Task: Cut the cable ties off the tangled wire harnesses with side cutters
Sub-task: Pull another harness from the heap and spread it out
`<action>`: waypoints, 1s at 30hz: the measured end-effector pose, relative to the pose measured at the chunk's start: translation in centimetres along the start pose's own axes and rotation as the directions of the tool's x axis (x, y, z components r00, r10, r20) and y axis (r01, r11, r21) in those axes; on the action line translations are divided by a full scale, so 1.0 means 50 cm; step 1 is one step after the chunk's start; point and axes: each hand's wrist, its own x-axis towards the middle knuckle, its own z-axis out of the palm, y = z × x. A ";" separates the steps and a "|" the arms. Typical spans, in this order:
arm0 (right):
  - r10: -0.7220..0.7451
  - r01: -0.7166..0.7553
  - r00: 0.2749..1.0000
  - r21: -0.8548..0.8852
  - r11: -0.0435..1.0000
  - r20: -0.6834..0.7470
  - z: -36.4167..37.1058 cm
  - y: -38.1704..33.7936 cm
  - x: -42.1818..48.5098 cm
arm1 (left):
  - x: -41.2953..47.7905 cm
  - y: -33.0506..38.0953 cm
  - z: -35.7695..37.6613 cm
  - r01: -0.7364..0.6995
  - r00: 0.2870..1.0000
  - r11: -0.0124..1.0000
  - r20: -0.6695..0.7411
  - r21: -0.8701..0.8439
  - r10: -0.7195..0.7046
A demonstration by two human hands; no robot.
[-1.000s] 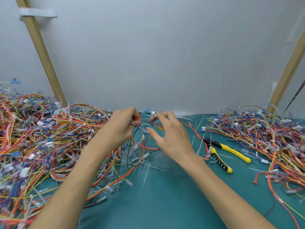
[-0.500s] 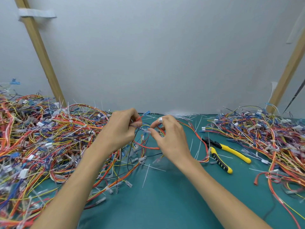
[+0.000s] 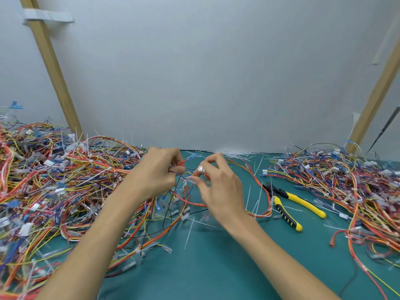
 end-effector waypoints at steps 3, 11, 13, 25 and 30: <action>-0.001 0.007 0.998 -0.093 0.996 0.060 0.006 0.002 -0.008 | 0.000 0.001 0.003 0.006 1.000 1.000 -0.004 -0.016 -0.006; 0.221 -0.206 0.942 -0.083 0.975 0.254 0.018 0.044 -0.008 | -0.001 -0.007 -0.008 0.000 1.000 0.990 0.017 -0.141 0.002; 0.292 -0.296 0.908 -0.035 0.955 0.300 0.019 0.059 -0.001 | 0.000 -0.011 -0.012 0.000 0.998 0.997 0.056 -0.077 0.004; 0.568 -0.637 0.764 0.504 0.584 0.306 -0.062 0.120 0.064 | -0.007 -0.057 -0.025 0.108 0.952 0.979 0.267 0.172 -0.152; 0.569 -0.554 0.796 0.627 0.548 0.206 -0.094 0.127 0.080 | -0.018 -0.052 0.014 0.130 0.826 0.883 0.444 0.450 -0.348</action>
